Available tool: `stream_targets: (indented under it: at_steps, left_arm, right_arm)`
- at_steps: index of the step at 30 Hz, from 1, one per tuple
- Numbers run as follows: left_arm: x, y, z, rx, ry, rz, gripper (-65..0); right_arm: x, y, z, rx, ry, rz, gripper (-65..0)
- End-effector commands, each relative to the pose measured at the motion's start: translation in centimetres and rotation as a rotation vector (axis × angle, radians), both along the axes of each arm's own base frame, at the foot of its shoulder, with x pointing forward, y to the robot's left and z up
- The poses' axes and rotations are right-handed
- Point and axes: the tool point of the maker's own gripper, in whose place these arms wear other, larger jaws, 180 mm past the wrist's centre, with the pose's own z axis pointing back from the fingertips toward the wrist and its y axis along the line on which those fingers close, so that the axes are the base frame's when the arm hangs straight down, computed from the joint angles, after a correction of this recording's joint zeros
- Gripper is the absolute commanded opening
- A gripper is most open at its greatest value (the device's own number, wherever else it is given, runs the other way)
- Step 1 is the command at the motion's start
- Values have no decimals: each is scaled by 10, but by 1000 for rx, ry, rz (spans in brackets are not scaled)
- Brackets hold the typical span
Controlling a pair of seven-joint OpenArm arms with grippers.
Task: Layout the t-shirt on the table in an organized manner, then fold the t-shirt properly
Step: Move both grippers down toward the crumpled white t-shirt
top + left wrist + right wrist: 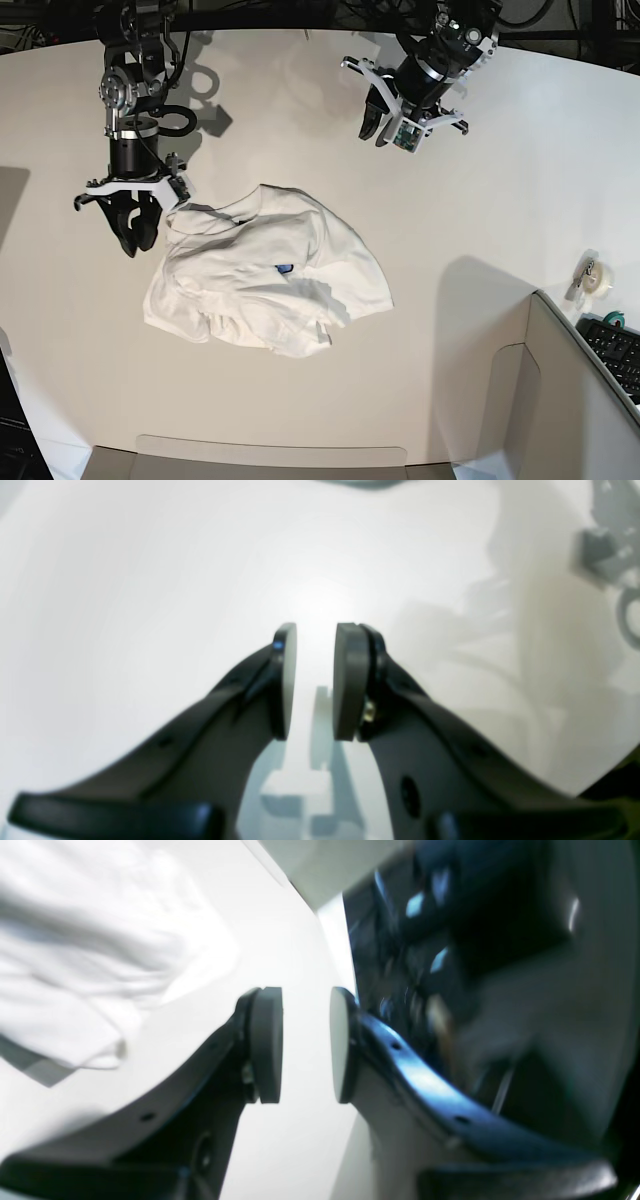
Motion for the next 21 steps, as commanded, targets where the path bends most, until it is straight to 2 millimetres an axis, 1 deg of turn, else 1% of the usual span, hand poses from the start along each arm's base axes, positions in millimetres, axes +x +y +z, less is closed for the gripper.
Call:
stream_targets:
  at_steps: [1, 4, 6, 8, 12, 14, 16, 17, 18, 20, 21]
  left_arm:
    - [8, -1, 11, -22, -31, -1, -515]
    - [17, -1, 14, -21, -38, -2, -515]
    - [21, -1, 16, -16, -40, -3, -515]
    - [22, -1, 16, -14, -41, -4, -515]
    - [25, -1, 18, -17, -48, -3, -515]
    - [26, -1, 19, -17, -52, -3, -515]
    - [26, -1, 19, -17, -52, -3, -515]
    - [26, -1, 19, -15, -52, -4, -515]
    - [26, 0, 18, -15, -51, -3, -515]
    - [25, 0, 17, -15, -46, -3, -515]
    - [24, 0, 17, -15, -45, -3, -515]
  right_arm:
    - [5, 5, 5, -48, -25, 29, -482]
    - [7, 18, -10, -138, 17, 108, -482]
    - [6, 21, -15, -172, 32, 144, -484]
    - [4, 17, -17, -199, 42, 158, -484]
    - [0, 4, -19, -258, 61, 171, -482]
    - [-1, 1, -18, -267, 63, 169, -482]
    - [-5, 0, -21, -265, 74, 167, -482]
    - [-6, -1, -23, -236, 79, 156, -482]
    - [-8, -7, -23, -166, 80, 114, -482]
    - [-11, -21, -18, 47, 57, 5, -482]
    - [-15, -35, -14, 175, 38, -67, -482]
